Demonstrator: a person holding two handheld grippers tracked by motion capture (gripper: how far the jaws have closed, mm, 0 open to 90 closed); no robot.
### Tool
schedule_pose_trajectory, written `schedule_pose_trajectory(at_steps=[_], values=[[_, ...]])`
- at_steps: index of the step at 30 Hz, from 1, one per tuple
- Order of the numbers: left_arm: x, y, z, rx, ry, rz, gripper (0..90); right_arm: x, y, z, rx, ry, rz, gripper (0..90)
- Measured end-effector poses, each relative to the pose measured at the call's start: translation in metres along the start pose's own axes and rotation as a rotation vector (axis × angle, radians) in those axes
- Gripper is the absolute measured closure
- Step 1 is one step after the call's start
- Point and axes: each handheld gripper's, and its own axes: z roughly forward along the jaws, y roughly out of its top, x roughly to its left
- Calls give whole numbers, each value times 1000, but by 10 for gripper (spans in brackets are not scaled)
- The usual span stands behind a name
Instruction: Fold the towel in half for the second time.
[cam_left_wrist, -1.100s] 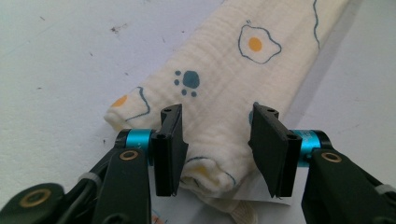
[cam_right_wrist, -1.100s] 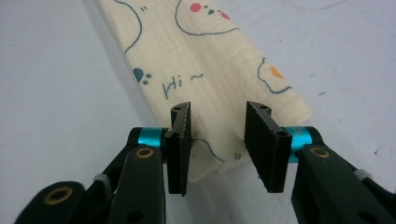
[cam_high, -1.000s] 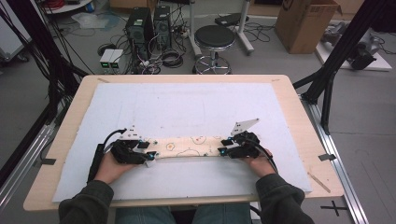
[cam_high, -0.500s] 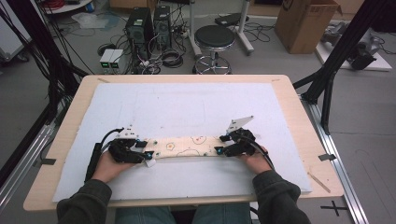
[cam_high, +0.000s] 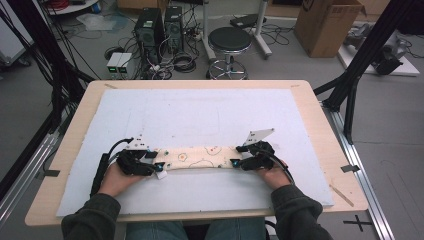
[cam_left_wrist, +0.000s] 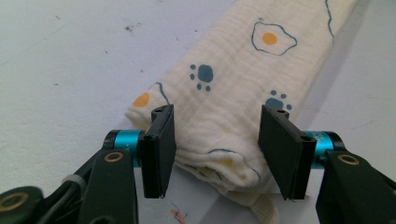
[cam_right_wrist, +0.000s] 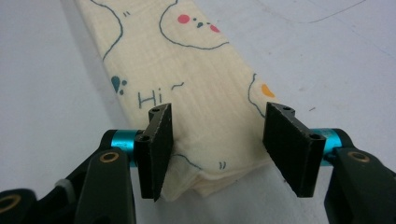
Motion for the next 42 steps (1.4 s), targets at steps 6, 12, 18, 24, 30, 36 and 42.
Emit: schedule_pose_trajectory(at_steps=[6, 12, 18, 24, 30, 36, 42], values=[[8, 3, -15, -120, -28, -73, 441, -3, 3, -10, -64, 41, 45, 385], [19, 7, -16, -193, 70, -162, 452, -18, 12, -17, -103, 21, 142, 390], [23, 6, -3, -125, 93, -202, 490, -30, 10, -11, -77, -11, 211, 431], [24, 4, 6, -81, 96, -229, 526, -37, 6, -4, -53, -12, 268, 489], [21, 2, 12, -36, 87, -210, 602, -36, 5, 5, 6, 17, 271, 617], [17, 2, 11, -36, 73, -187, 732, -32, 5, 5, 23, 40, 255, 751], [14, 2, 9, -41, 88, -160, 794, -29, 6, 4, 17, 29, 236, 781]])
